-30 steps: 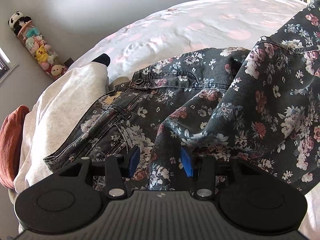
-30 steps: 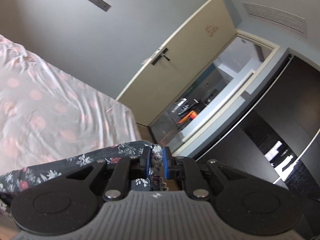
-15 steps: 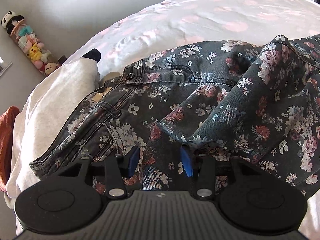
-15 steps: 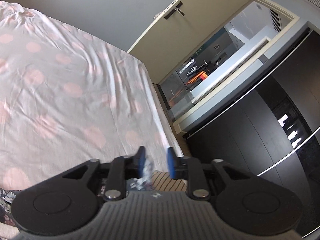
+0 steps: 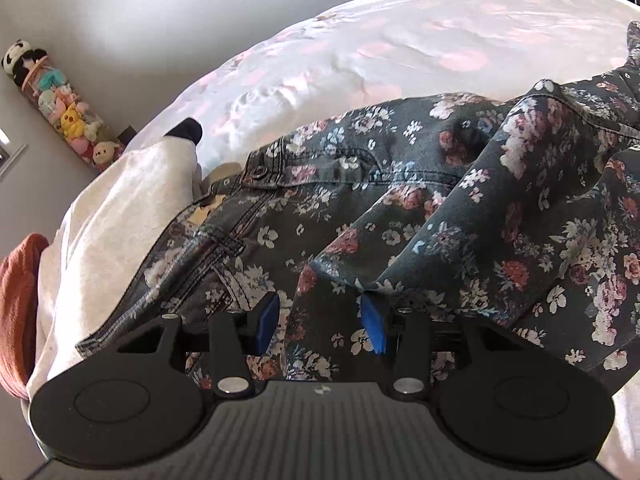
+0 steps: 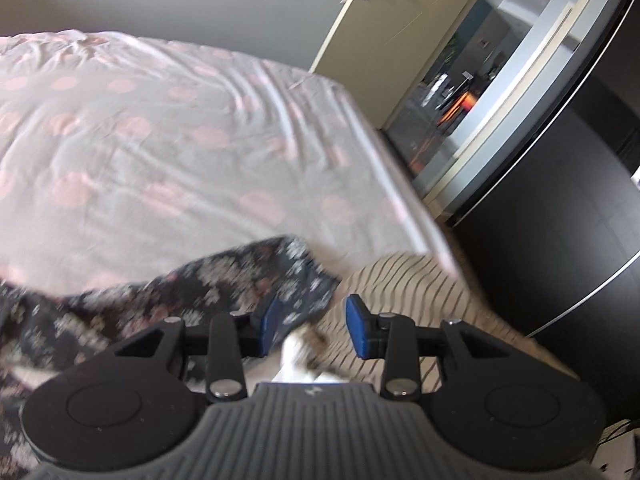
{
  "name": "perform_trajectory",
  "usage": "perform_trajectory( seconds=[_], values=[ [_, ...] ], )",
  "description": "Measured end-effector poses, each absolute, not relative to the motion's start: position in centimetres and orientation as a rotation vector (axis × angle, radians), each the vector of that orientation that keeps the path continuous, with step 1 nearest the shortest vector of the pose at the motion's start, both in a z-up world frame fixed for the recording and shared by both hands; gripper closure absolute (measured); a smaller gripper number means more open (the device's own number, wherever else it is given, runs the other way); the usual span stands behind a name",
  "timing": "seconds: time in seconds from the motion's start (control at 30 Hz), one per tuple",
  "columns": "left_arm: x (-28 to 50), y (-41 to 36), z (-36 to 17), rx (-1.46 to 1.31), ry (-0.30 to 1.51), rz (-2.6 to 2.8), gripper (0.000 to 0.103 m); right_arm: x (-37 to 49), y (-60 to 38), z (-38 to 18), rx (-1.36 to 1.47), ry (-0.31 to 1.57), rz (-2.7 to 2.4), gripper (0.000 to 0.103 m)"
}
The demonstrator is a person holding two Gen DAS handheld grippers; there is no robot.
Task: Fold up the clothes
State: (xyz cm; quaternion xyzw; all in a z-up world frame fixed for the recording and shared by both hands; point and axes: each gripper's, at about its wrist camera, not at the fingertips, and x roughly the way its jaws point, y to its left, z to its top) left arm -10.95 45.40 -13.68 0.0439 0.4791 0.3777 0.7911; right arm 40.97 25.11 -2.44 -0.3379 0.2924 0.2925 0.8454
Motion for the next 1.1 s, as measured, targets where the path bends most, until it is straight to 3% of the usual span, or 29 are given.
perform_trajectory(
  seconds=[0.3,0.57,0.67,0.73,0.8,0.9,0.93,1.1],
  values=[
    [-10.5,45.0,-13.5,0.131,1.037,0.809,0.06,39.9,18.9,-7.0,-0.733,0.791,0.68,0.064],
    [-10.5,45.2,-13.8,0.122,1.058,0.812,0.06,40.5,12.0,-10.5,-0.513,0.953,0.665,0.063],
    [-10.4,45.1,-14.1,0.133,1.079,0.808,0.06,41.3,11.0,-12.3,-0.472,0.973,0.636,0.06],
    [-10.4,45.0,-14.3,0.14,1.089,0.807,0.06,42.2,10.6,-13.5,-0.413,0.994,0.62,0.05],
    [-10.4,45.0,-14.4,0.143,1.099,0.808,0.06,42.5,10.7,-14.5,-0.389,0.993,0.622,0.047],
    [-10.2,45.1,-14.7,0.143,1.113,0.809,0.06,42.1,11.5,-15.8,-0.41,0.98,0.637,0.033],
    [-10.2,45.2,-14.7,0.144,1.118,0.809,0.06,41.9,11.7,-16.3,-0.419,0.981,0.638,0.032],
    [-10.0,45.1,-15.0,0.151,1.134,0.804,0.06,40.9,12.7,-18.4,-0.468,0.984,0.644,0.047]
  ],
)
